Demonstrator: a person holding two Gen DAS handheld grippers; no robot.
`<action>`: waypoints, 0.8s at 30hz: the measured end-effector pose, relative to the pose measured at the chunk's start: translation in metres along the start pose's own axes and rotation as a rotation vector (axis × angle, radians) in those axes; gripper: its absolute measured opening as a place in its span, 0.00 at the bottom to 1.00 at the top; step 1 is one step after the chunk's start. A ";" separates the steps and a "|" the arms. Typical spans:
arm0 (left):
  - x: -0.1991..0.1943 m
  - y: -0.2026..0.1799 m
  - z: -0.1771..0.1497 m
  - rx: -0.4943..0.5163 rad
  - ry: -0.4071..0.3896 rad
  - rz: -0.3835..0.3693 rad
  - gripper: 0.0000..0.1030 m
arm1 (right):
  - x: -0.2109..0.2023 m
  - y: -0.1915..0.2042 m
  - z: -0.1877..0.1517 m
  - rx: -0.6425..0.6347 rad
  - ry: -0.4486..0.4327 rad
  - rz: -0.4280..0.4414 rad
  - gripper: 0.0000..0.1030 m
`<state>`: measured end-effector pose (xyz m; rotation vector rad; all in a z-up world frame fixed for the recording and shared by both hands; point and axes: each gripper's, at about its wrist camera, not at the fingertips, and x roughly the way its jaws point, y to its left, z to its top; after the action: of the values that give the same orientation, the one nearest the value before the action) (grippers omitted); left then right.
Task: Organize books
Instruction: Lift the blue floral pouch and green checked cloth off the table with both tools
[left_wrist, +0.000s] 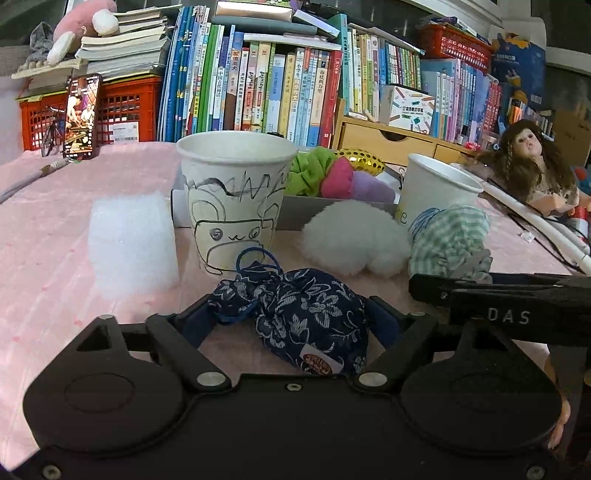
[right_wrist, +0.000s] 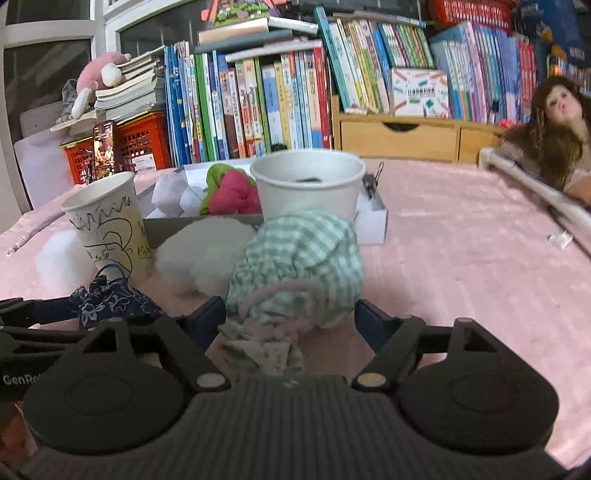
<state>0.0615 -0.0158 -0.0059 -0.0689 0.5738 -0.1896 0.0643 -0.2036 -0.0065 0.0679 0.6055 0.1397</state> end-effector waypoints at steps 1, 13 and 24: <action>0.000 -0.001 0.000 0.009 0.000 -0.001 0.76 | 0.002 0.001 -0.001 0.004 0.010 0.007 0.78; -0.010 -0.012 0.004 0.030 0.027 -0.050 0.47 | -0.006 0.015 0.000 -0.014 0.008 0.034 0.47; -0.038 -0.017 0.021 0.037 -0.021 -0.073 0.43 | -0.029 0.021 0.010 -0.026 -0.052 0.042 0.43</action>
<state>0.0389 -0.0247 0.0336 -0.0558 0.5475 -0.2703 0.0438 -0.1877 0.0202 0.0591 0.5507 0.1861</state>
